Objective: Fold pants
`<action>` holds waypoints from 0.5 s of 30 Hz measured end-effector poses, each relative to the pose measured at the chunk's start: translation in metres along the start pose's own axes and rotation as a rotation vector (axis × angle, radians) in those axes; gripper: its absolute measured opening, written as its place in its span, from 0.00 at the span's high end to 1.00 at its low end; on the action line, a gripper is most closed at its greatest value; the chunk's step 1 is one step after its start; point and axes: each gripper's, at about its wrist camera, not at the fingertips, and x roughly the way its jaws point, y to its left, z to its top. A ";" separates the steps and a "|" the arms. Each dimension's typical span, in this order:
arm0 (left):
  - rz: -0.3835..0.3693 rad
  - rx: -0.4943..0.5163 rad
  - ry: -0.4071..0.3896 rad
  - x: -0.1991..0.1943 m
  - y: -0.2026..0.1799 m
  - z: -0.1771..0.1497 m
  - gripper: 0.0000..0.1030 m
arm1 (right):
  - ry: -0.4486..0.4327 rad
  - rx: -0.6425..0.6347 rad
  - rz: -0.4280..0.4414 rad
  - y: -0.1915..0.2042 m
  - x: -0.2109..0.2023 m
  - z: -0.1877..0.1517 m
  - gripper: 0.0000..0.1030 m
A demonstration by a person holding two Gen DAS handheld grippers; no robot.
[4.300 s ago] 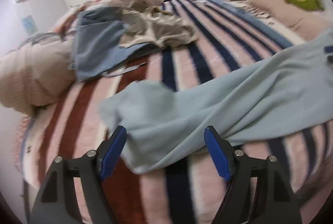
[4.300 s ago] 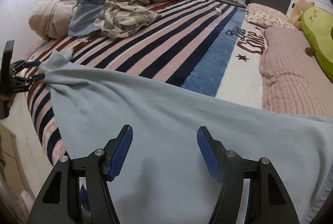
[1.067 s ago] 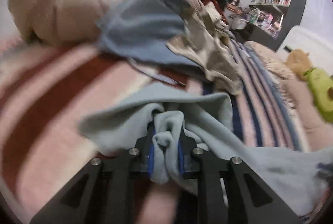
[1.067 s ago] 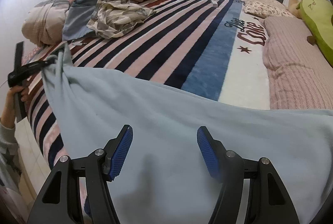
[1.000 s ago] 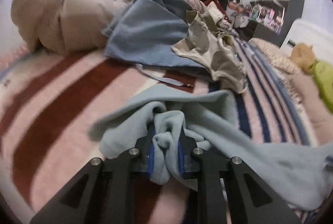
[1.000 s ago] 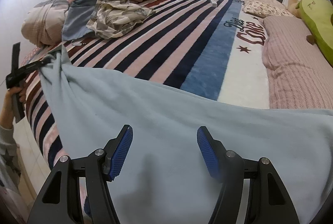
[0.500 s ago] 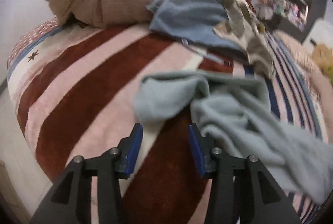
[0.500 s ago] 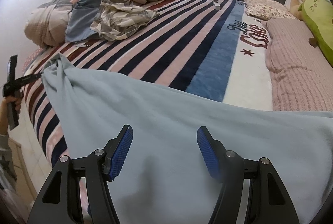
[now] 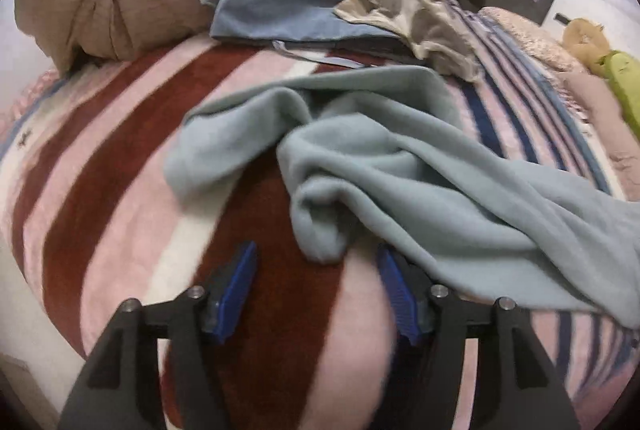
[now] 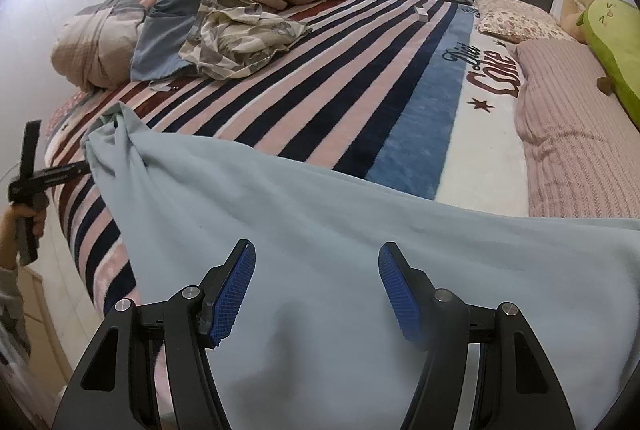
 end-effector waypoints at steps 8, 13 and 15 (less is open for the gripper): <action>0.151 0.052 -0.106 0.020 -0.002 0.026 0.92 | -0.008 0.012 -0.003 -0.002 -0.004 0.000 0.41; 0.464 0.187 -0.186 0.020 0.002 0.028 0.92 | -0.009 0.013 -0.006 -0.004 -0.005 0.000 0.41; 0.610 0.197 -0.213 0.019 0.010 0.027 0.92 | -0.009 0.014 -0.008 -0.005 -0.005 0.001 0.41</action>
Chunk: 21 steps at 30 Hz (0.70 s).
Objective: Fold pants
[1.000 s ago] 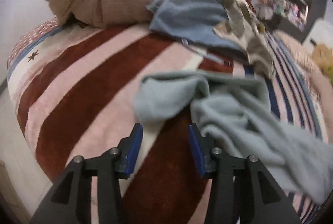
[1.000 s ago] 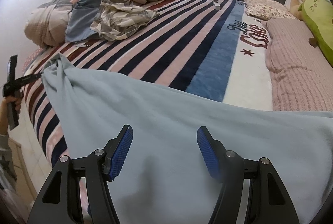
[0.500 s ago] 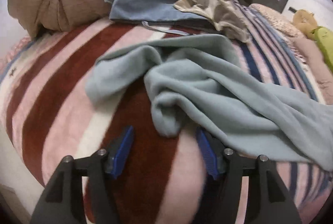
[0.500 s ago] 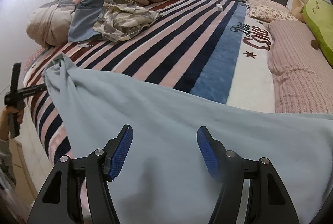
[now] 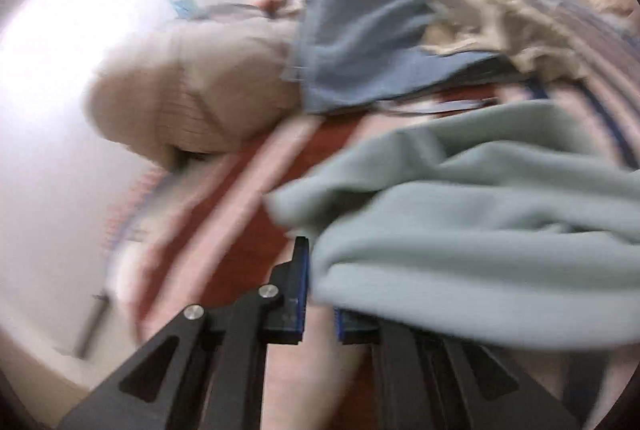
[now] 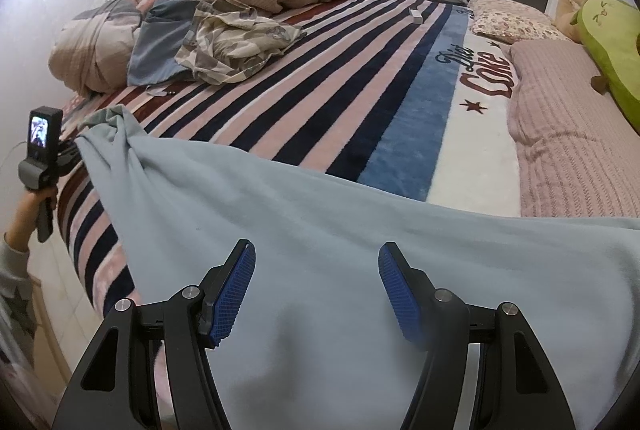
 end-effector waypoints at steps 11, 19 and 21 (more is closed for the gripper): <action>0.016 -0.229 0.137 0.025 0.066 -0.020 0.66 | 0.015 -0.002 0.000 0.003 0.006 0.001 0.41; -0.255 -0.238 0.040 -0.015 0.041 0.009 0.48 | 0.007 -0.009 0.011 0.007 0.007 0.002 0.41; -0.139 -0.132 0.020 -0.009 0.021 0.016 0.48 | 0.006 -0.011 0.012 0.008 0.006 0.002 0.41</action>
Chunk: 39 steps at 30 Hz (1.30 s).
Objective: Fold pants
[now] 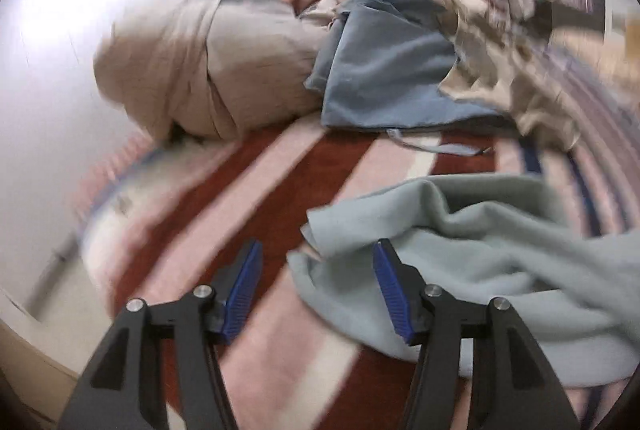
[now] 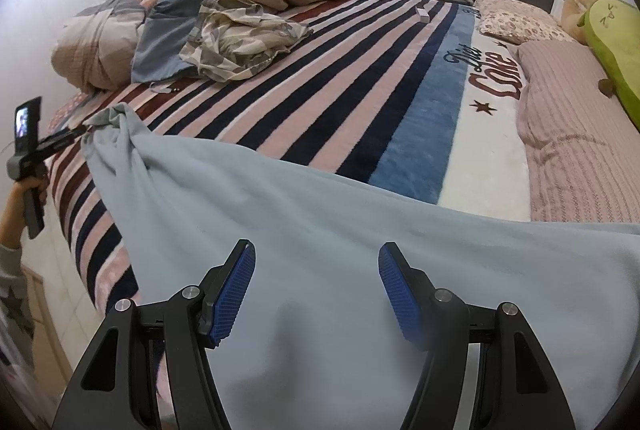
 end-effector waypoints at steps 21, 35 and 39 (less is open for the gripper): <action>0.060 0.439 0.042 0.045 -0.055 0.015 0.94 | -0.013 0.032 0.007 -0.008 -0.001 -0.001 0.41; 0.138 0.192 -0.128 -0.012 0.003 0.041 0.95 | 0.023 -0.077 0.102 0.031 0.004 0.009 0.41; 0.090 0.189 -0.035 -0.009 0.012 0.024 0.95 | 0.013 -0.082 0.112 0.035 0.003 0.011 0.41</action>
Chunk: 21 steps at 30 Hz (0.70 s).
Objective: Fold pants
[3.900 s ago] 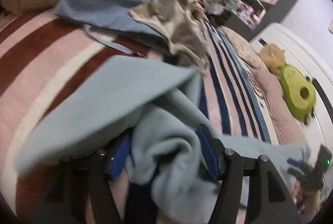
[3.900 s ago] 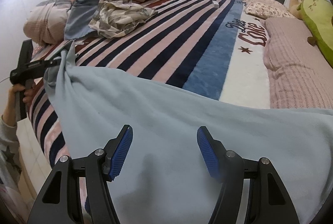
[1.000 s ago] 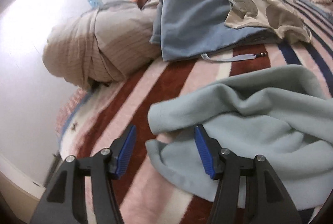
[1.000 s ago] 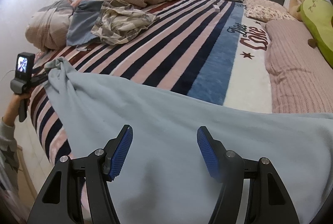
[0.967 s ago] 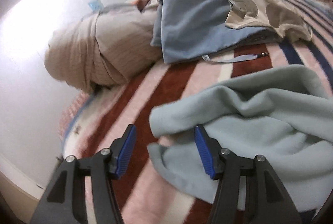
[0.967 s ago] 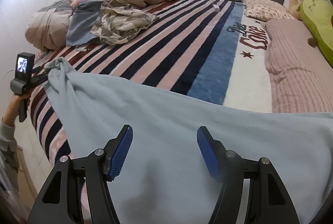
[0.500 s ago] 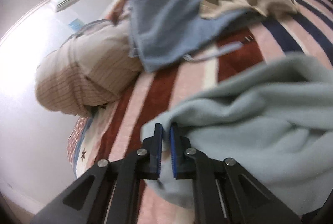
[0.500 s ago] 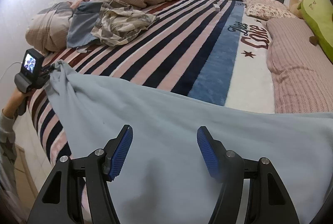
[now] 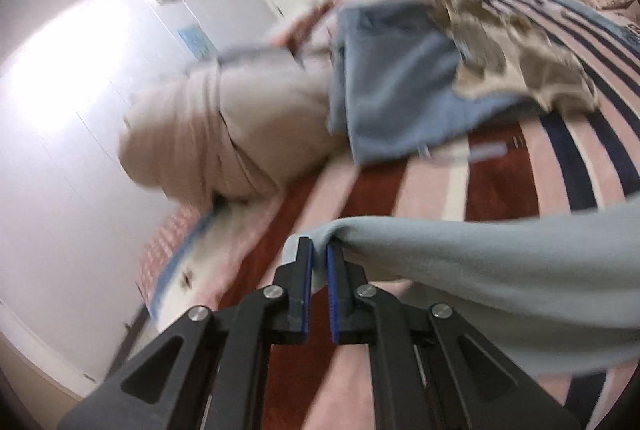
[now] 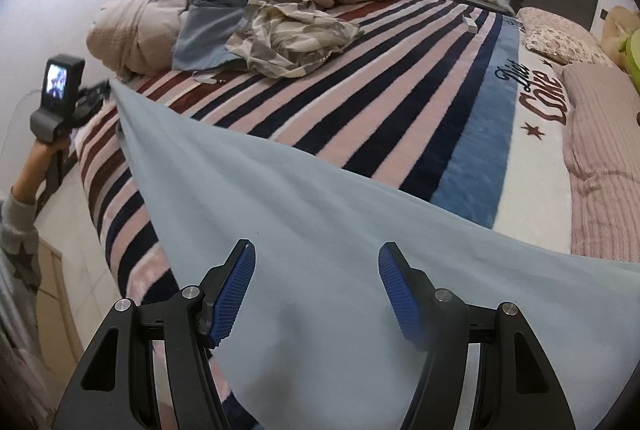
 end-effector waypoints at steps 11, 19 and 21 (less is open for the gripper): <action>-0.016 -0.158 0.232 0.034 0.025 -0.066 0.59 | -0.002 0.034 -0.035 -0.011 -0.011 -0.009 0.41; -0.361 -0.315 0.118 -0.022 0.001 -0.046 0.37 | -0.067 0.184 -0.199 -0.051 -0.071 -0.038 0.31; -0.461 -0.344 0.087 -0.035 -0.014 -0.037 0.36 | -0.084 0.228 -0.269 -0.063 -0.093 -0.052 0.31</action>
